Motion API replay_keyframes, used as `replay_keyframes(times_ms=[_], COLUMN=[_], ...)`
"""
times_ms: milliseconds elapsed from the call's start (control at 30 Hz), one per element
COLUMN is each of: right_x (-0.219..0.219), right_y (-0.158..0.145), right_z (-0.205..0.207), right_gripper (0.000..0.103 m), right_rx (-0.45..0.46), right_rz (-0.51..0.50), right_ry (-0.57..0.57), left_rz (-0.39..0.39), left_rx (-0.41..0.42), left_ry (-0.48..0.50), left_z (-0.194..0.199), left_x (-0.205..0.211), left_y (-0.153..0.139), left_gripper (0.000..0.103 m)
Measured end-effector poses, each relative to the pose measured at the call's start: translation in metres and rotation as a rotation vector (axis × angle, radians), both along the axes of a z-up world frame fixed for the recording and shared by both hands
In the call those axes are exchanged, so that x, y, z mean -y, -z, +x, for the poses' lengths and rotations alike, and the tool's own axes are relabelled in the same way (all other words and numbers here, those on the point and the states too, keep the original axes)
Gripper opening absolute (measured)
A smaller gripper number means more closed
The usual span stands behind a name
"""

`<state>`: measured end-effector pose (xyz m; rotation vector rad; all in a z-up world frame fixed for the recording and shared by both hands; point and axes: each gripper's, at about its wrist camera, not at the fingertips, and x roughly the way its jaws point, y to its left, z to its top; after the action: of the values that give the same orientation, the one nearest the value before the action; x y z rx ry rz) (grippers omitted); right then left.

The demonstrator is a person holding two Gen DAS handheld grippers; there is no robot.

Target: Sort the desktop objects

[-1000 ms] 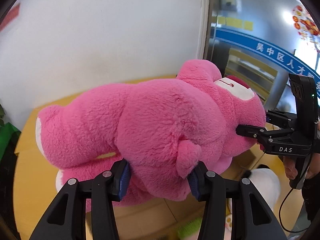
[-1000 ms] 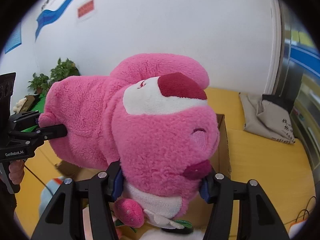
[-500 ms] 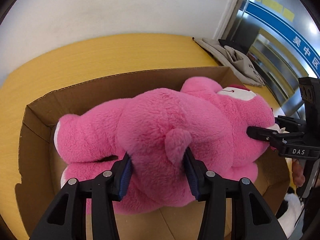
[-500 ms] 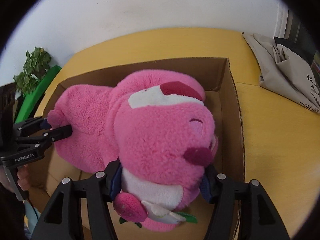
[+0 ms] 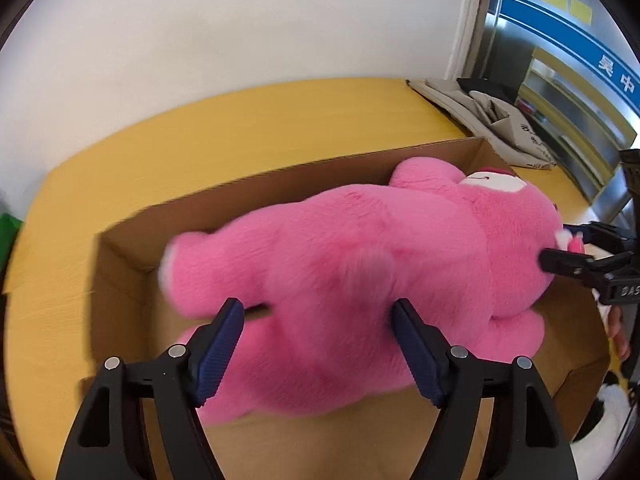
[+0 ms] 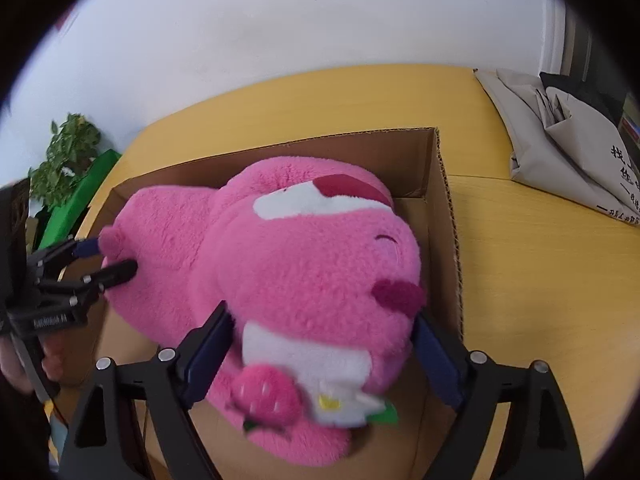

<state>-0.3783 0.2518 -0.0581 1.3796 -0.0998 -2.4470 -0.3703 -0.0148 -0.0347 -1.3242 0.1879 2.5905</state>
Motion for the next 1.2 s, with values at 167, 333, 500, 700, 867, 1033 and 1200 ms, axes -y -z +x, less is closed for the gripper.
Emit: replay_keyframes(times_ms=[167, 333, 500, 700, 867, 1033, 1200], right_x=[-0.028, -0.029, -0.019, 0.013, 0.035, 0.049, 0.05], right_y=[-0.013, -0.022, -0.057, -0.07, -0.079, -0.091, -0.086], right_z=[0.066, 0.133, 0.214, 0.3, 0.347, 0.375, 0.392], right_gripper=[0.088, 0.089, 0.103, 0.103, 0.103, 0.103, 0.103], right_rx=[-0.036, -0.068, -0.236, -0.3, -0.363, -0.422, -0.427], right_rz=[-0.02, -0.055, -0.128, -0.17, -0.062, 0.047, 0.055], right_ry=[-0.018, -0.013, 0.044, 0.091, 0.114, 0.109, 0.134], left_rz=[-0.101, -0.056, 0.007, 0.035, 0.069, 0.088, 0.088], left_rx=[-0.06, -0.062, -0.149, -0.166, -0.161, -0.188, -0.197], left_ry=[-0.099, -0.19, -0.217, -0.263, -0.281, -0.268, -0.241], left_z=[0.066, 0.157, 0.256, 0.33, 0.364, 0.385, 0.394], left_x=[0.054, 0.079, 0.067, 0.05, 0.043, 0.034, 0.024], left_y=[-0.025, -0.037, -0.055, -0.046, -0.037, -0.046, -0.049], left_gripper=[0.083, 0.084, 0.103, 0.103, 0.103, 0.103, 0.103])
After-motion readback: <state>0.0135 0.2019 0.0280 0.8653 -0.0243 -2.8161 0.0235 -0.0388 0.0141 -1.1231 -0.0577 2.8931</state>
